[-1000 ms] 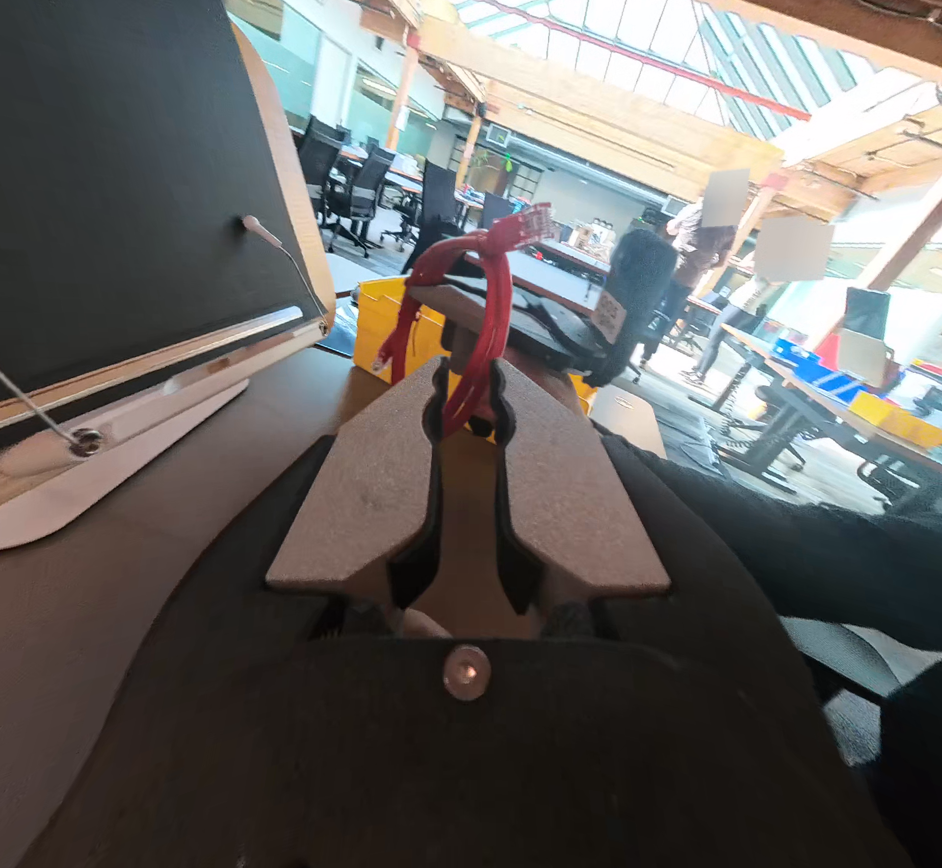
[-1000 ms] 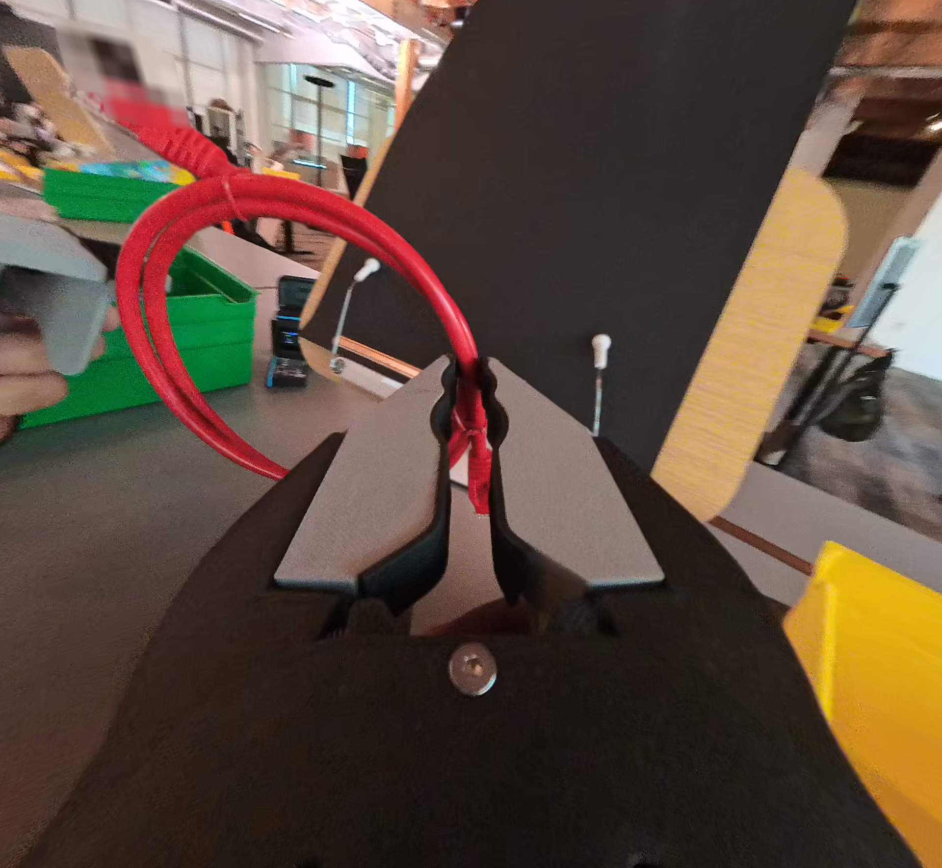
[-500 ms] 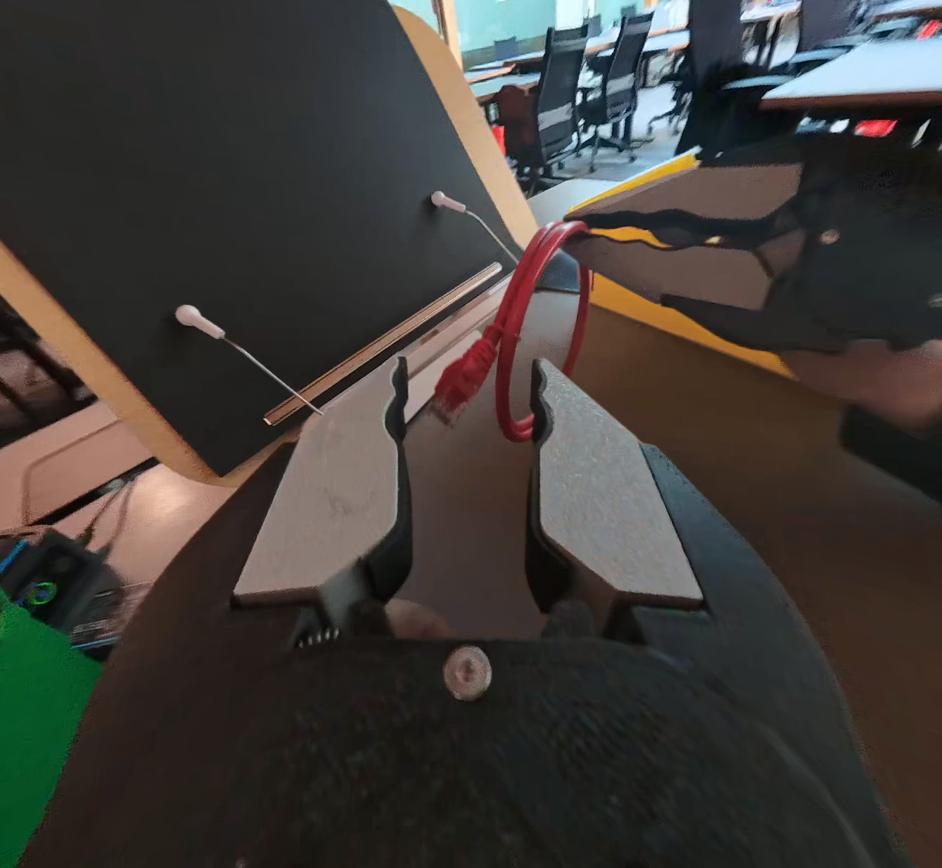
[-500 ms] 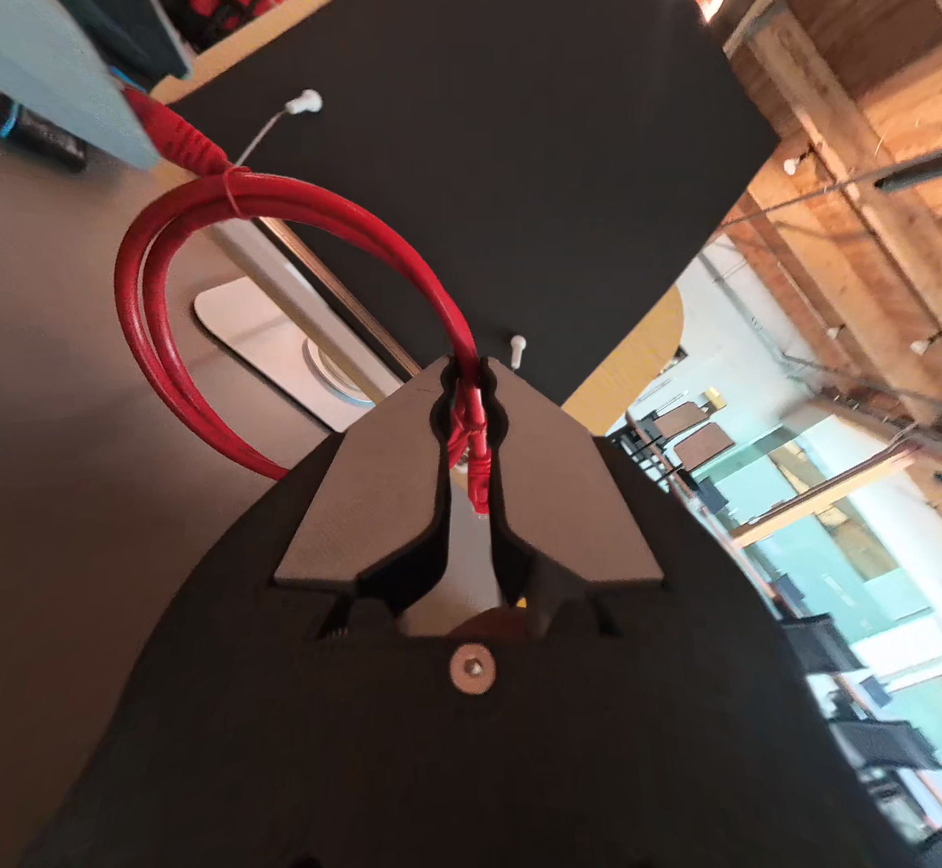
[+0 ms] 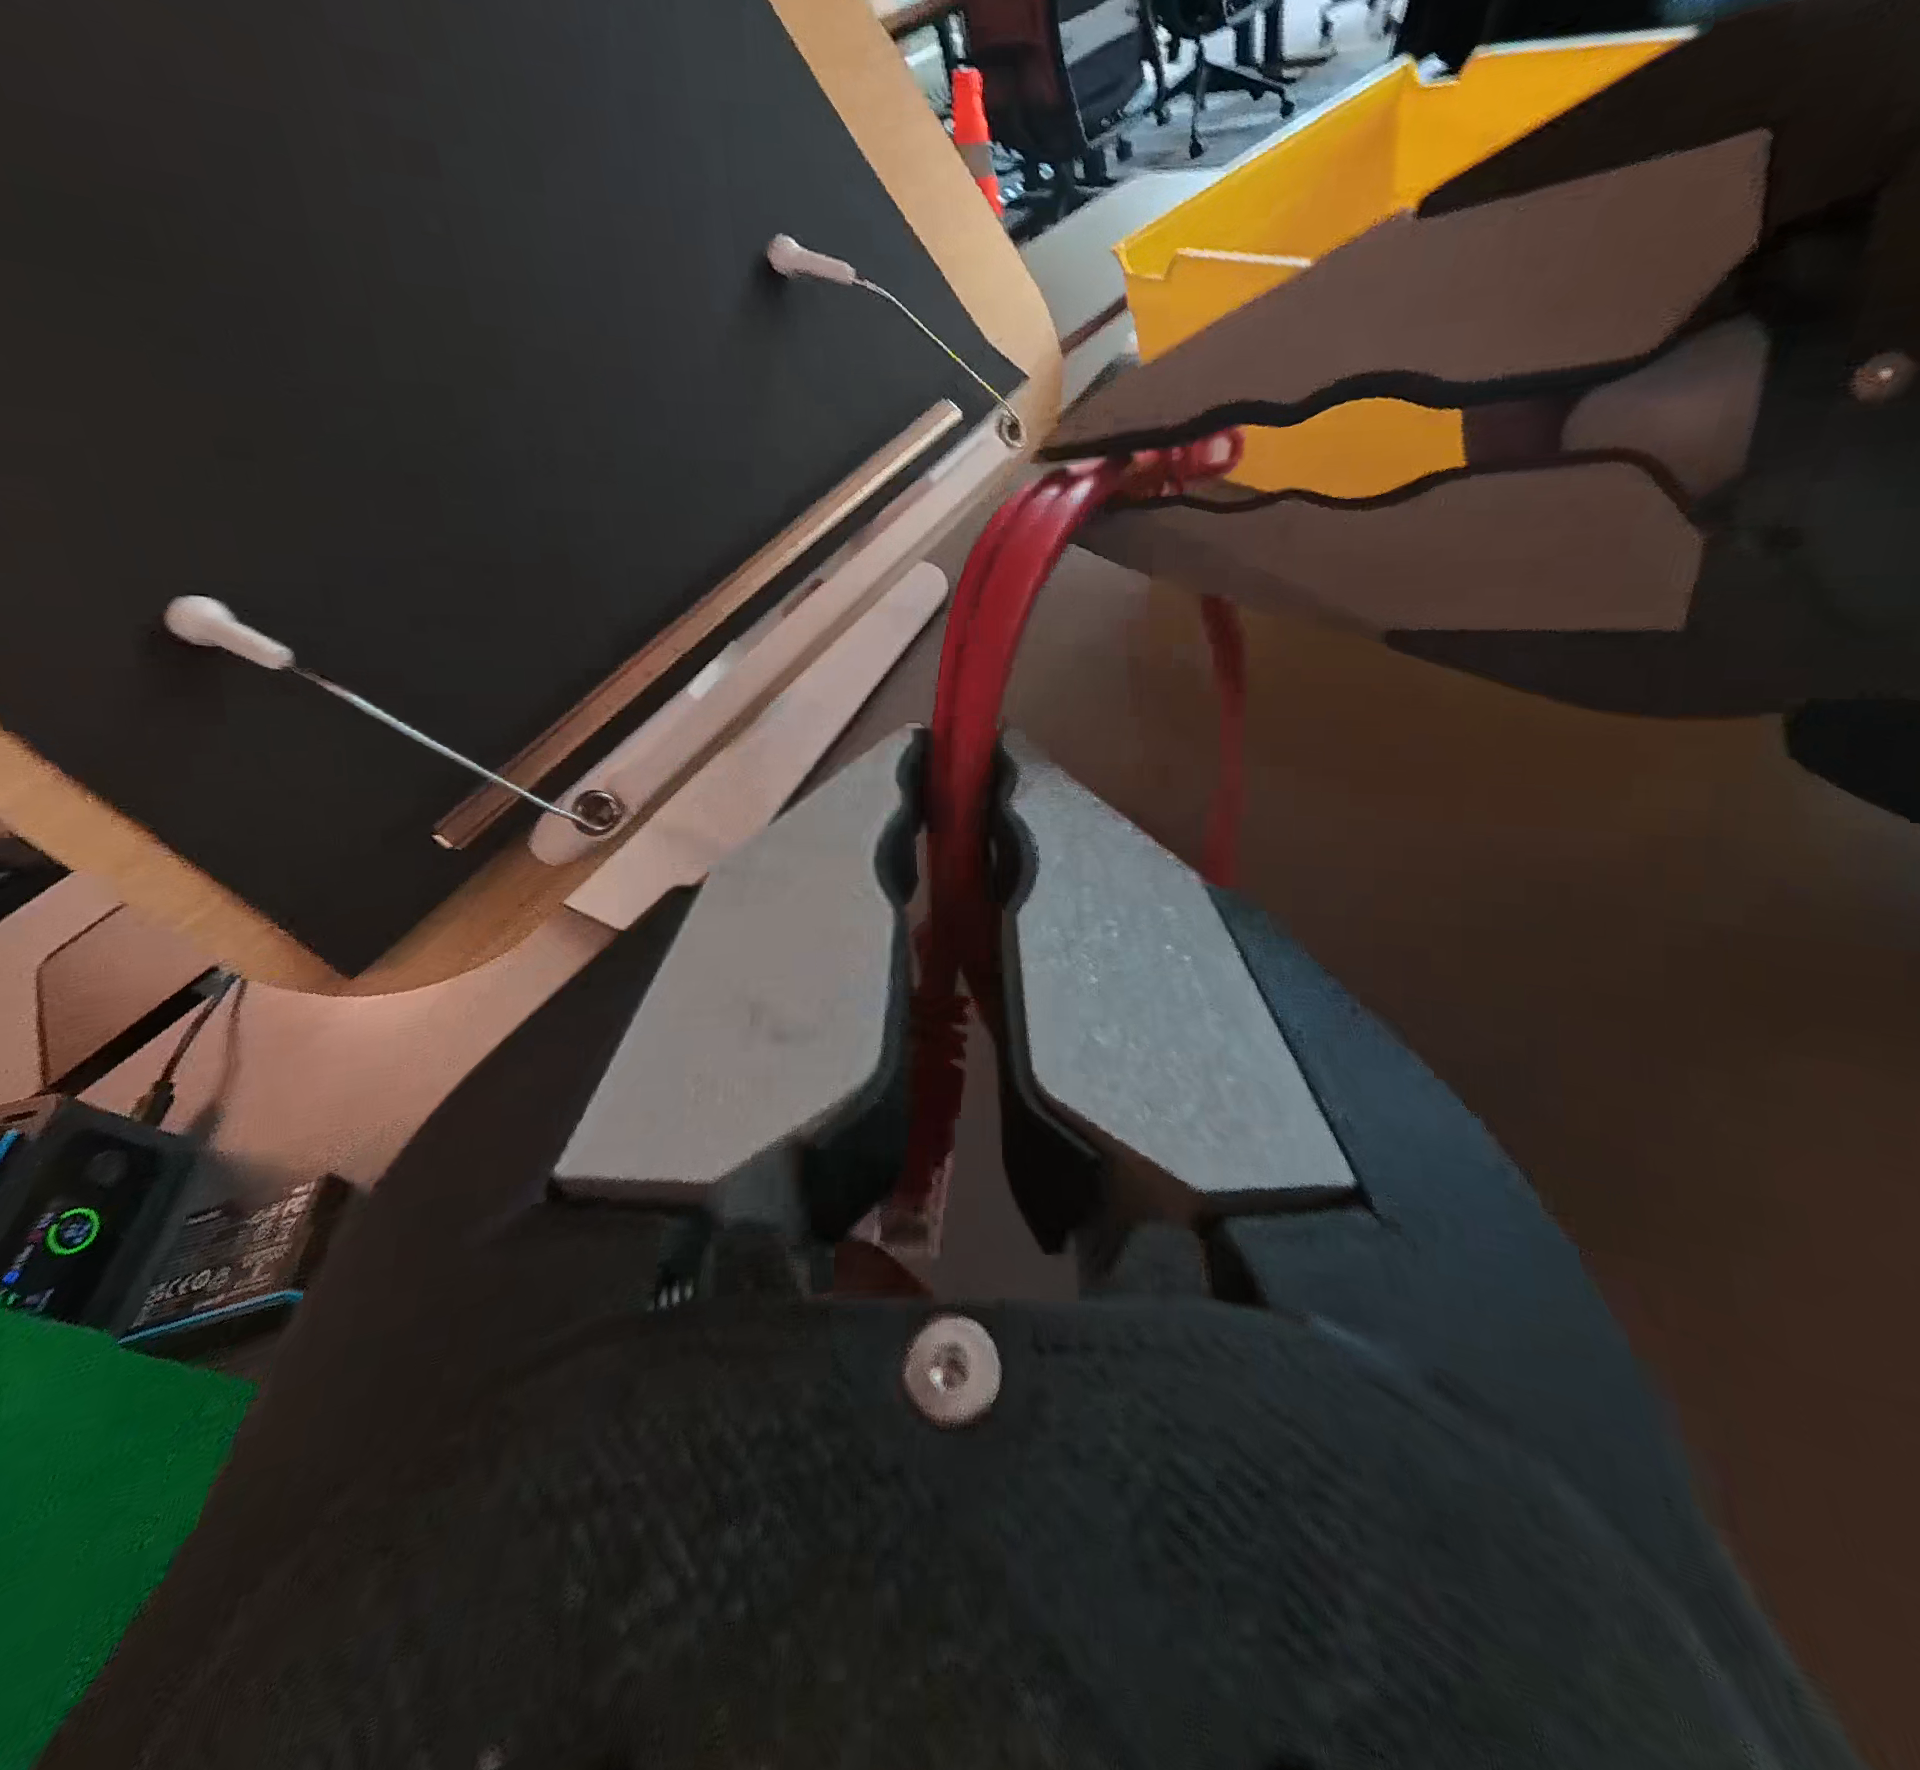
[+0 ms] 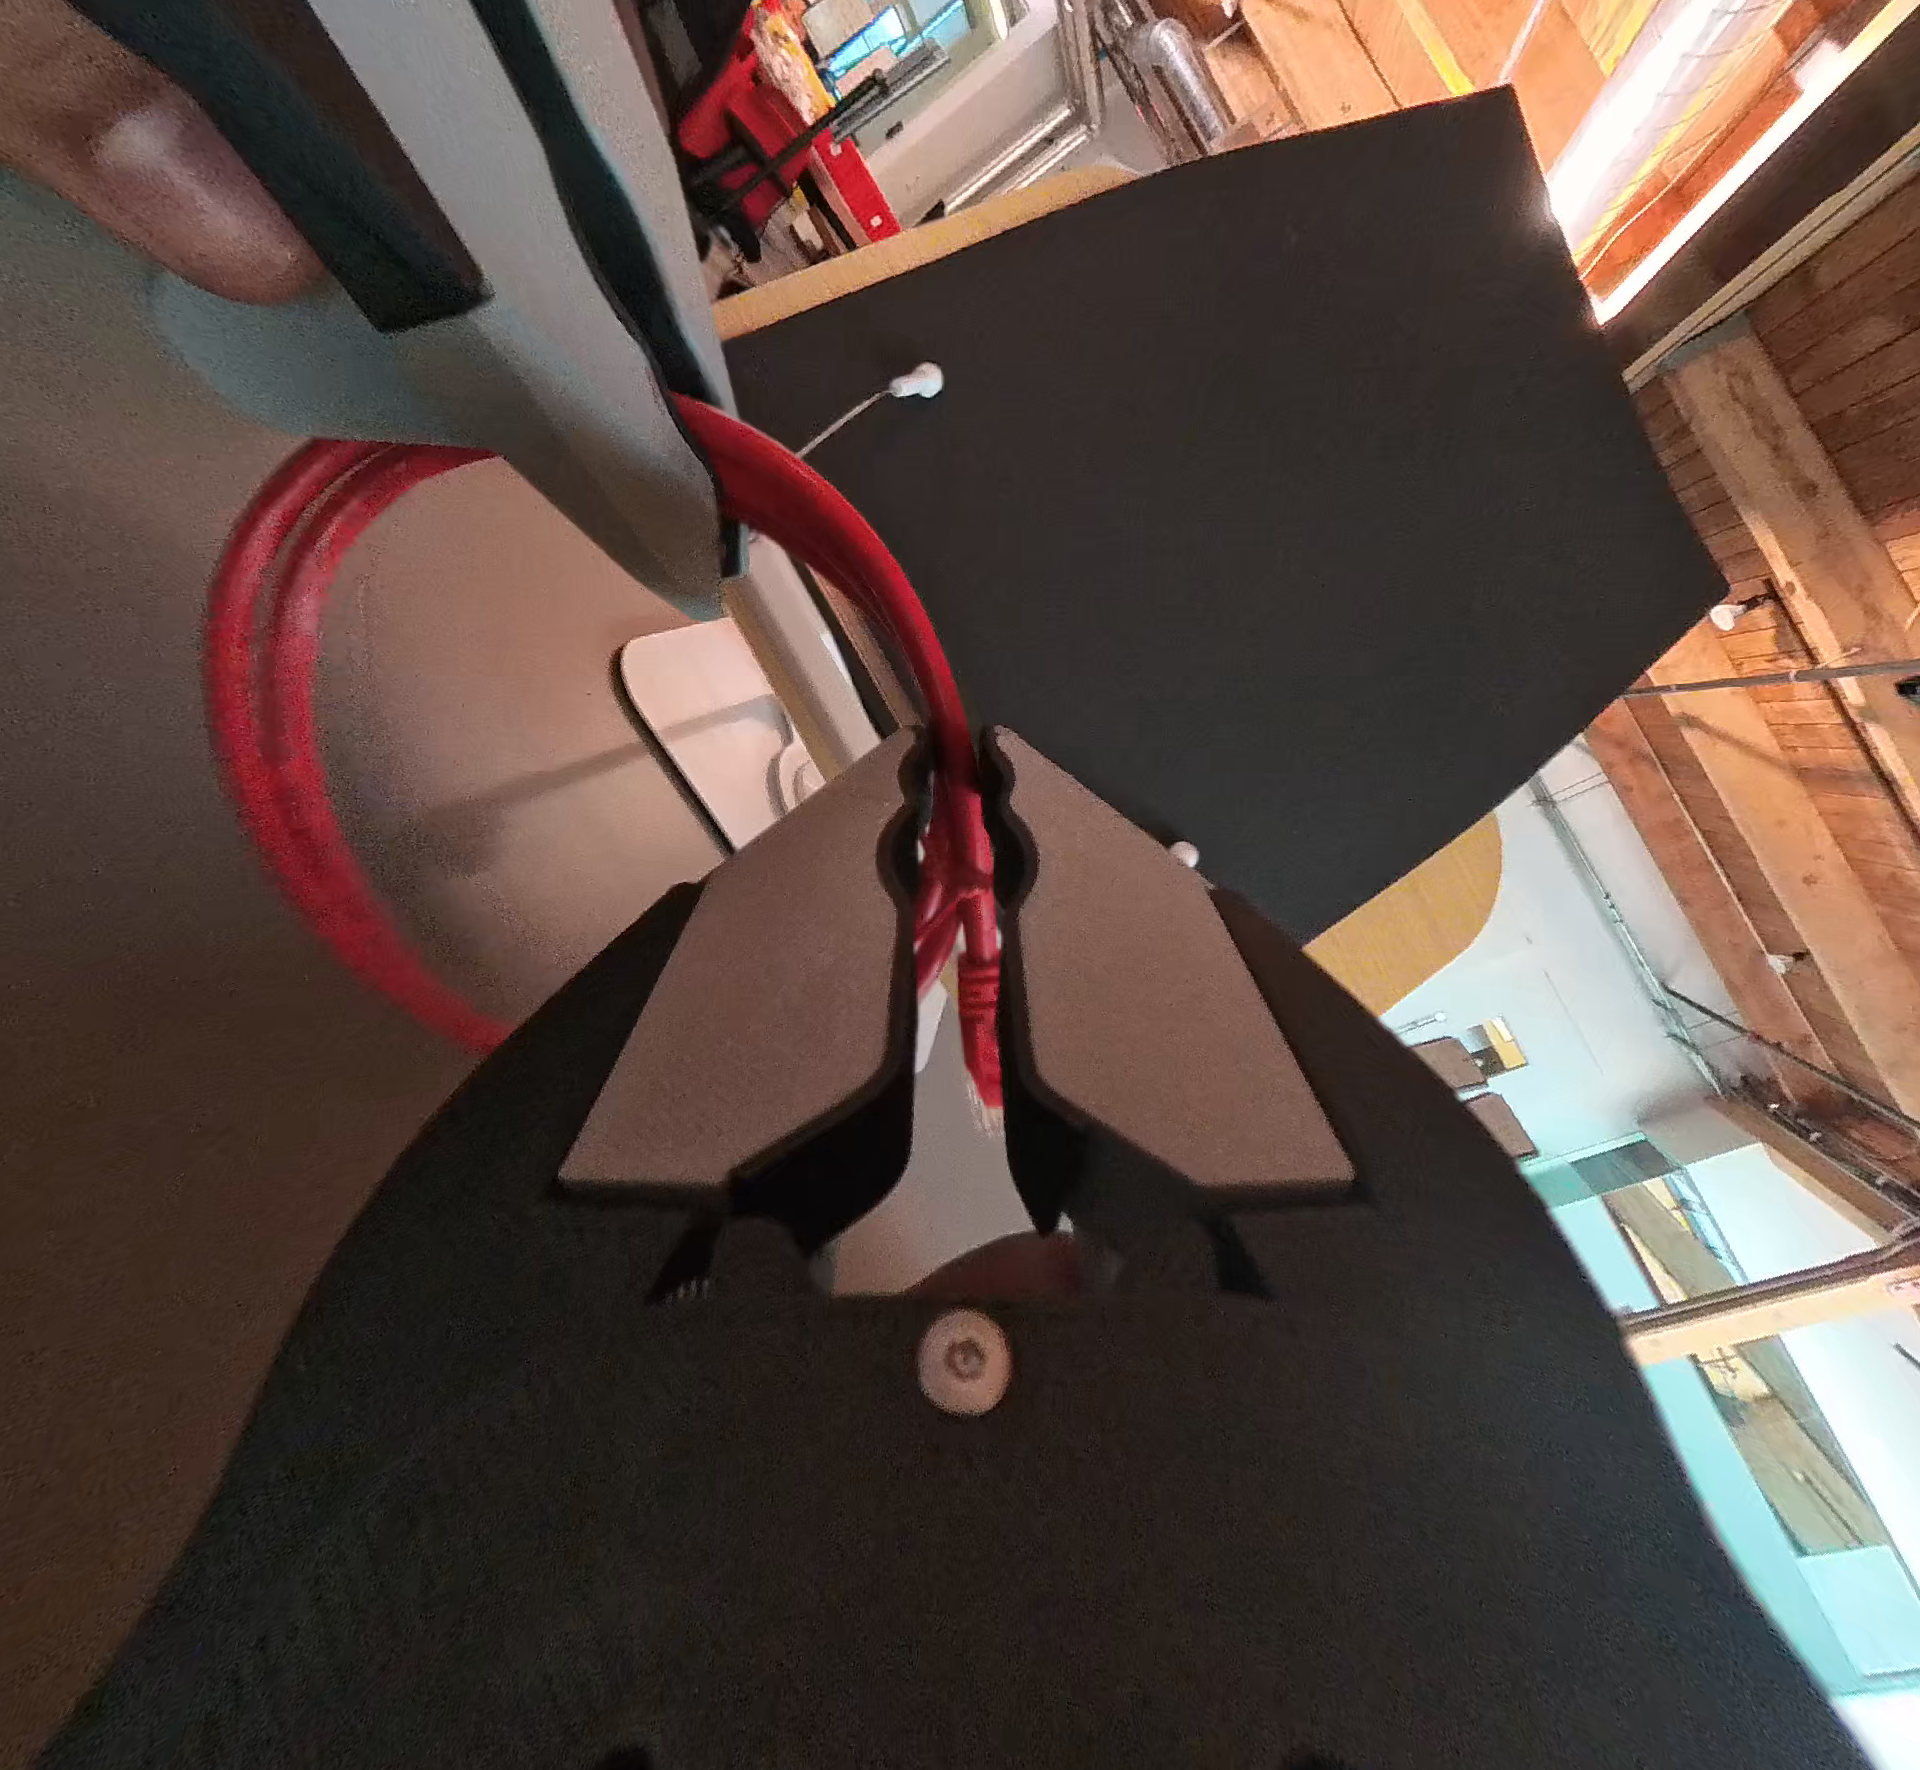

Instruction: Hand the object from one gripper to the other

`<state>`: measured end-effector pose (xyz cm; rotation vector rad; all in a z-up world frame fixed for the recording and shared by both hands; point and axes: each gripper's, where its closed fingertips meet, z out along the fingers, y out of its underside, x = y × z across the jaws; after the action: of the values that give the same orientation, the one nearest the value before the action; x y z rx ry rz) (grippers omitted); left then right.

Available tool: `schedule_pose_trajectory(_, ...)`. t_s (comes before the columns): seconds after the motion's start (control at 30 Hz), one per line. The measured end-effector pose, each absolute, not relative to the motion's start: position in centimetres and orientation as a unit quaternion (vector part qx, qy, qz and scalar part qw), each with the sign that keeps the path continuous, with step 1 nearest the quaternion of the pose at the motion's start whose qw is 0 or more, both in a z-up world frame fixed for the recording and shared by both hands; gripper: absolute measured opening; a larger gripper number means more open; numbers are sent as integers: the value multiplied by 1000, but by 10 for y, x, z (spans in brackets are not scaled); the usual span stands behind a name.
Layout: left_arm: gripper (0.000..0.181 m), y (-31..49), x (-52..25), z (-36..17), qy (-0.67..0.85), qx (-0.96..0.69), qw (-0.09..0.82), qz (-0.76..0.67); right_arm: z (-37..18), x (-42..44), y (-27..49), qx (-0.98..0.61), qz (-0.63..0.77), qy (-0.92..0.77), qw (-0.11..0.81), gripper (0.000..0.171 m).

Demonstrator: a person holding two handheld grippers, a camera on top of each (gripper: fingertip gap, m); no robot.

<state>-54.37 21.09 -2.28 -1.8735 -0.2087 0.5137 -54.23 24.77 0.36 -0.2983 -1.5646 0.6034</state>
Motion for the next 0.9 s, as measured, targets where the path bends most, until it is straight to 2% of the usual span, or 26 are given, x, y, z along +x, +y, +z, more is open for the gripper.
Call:
schedule_pose_trajectory(0.03,6,211,-544,-25,-89,-799,554,216,3,-542,247,-135,276,-690,655,6)
schedule_pose_trajectory(0.1,5,211,-546,-24,-83,-797,552,232,6,-539,245,-148,320,-684,639,7)
schedule_pose_trajectory(0.2,5,202,-562,-17,-83,-779,526,330,14,-536,251,-209,414,-674,575,8)
schedule_pose_trajectory(0.3,5,197,-570,-8,-61,-752,500,426,9,-534,252,-290,507,-689,430,19)
schedule_pose_trajectory(0.37,5,197,-570,0,-44,-728,488,480,3,-529,244,-328,572,-685,311,20)
schedule_pose_trajectory(0.43,5,198,-569,4,-26,-709,468,527,3,-525,236,-353,627,-660,215,32)
schedule_pose_trajectory(0.57,5,207,-560,5,16,-690,447,569,11,-531,238,-411,700,-576,97,36)
schedule_pose_trajectory(0.7,5,215,-551,6,38,-680,445,581,4,-534,234,-441,716,-541,11,46)
schedule_pose_trajectory(0.8,6,226,-541,1,79,-678,440,583,9,-537,237,-447,745,-495,-13,30)
schedule_pose_trajectory(0.9,7,230,-537,-2,85,-683,430,584,10,-538,240,-444,758,-478,-27,25)
